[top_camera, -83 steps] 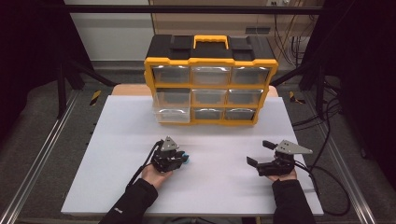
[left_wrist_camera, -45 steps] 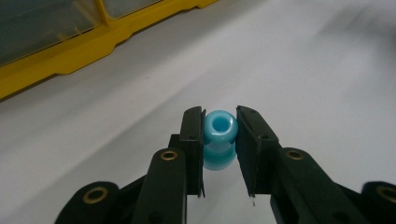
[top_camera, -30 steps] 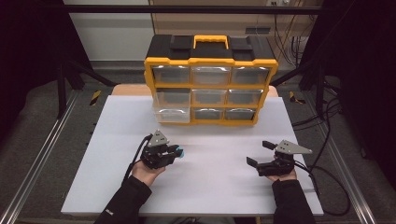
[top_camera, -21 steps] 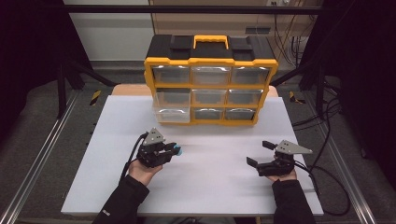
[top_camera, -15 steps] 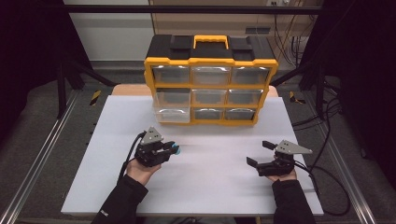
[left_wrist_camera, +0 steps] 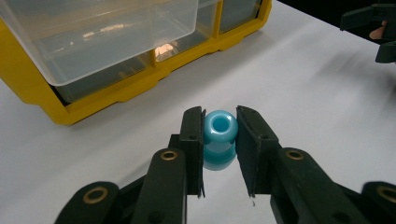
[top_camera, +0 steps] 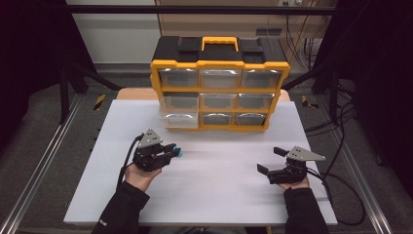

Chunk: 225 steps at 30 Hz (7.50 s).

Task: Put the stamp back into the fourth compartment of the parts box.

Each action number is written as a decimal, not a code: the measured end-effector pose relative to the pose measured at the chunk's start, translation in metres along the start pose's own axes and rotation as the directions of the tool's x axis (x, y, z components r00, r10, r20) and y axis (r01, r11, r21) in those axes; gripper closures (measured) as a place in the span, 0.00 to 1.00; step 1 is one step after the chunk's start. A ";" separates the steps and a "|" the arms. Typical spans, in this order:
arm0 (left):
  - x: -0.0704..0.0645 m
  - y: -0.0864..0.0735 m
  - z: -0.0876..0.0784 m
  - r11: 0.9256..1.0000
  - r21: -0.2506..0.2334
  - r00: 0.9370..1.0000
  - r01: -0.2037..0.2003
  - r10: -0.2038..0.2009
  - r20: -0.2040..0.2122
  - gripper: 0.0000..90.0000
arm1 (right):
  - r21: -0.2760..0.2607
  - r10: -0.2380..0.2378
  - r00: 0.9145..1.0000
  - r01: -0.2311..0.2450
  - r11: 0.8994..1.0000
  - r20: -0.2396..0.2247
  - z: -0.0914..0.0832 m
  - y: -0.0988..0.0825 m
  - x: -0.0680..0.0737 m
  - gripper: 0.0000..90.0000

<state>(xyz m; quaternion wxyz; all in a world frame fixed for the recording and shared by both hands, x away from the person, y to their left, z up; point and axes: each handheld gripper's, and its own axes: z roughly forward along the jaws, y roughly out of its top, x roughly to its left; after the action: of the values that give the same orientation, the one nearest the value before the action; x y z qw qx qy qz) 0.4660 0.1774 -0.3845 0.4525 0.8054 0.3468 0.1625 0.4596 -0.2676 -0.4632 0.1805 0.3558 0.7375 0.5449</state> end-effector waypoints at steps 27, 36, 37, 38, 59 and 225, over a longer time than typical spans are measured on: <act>0.008 0.015 -0.023 1.000 -0.021 1.000 0.008 -0.009 -0.017 0.80 | 0.008 -0.001 1.000 0.001 1.000 0.006 0.000 0.000 0.000 0.01; 0.011 0.020 -0.028 0.999 -0.034 1.000 0.013 -0.013 -0.019 0.80 | 0.012 -0.003 1.000 0.003 1.000 0.007 0.000 0.000 0.000 0.01; 0.011 0.020 -0.029 0.999 -0.037 1.000 0.013 -0.013 -0.019 0.80 | 0.012 -0.003 1.000 0.003 1.000 0.007 0.000 0.000 0.000 0.01; 0.011 0.021 -0.030 0.999 -0.039 1.000 0.011 -0.012 -0.019 0.80 | 0.013 -0.004 1.000 0.003 1.000 0.007 0.000 0.000 0.000 0.01; 0.013 0.040 -0.040 0.998 -0.068 1.000 -0.003 0.002 -0.022 0.80 | 0.015 -0.006 1.000 0.006 1.000 0.008 0.000 0.000 0.000 0.01; 0.057 0.101 -0.009 0.996 -0.093 0.991 0.002 -0.014 -0.134 0.37 | 0.012 -0.003 1.000 0.003 1.000 0.003 0.000 0.000 0.000 0.01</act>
<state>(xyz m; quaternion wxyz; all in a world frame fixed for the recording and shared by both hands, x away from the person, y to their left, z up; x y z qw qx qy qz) 0.5427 0.1877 -0.2975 0.4657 0.7694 0.3718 0.2302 0.4593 -0.2676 -0.4634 0.1803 0.3564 0.7411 0.5397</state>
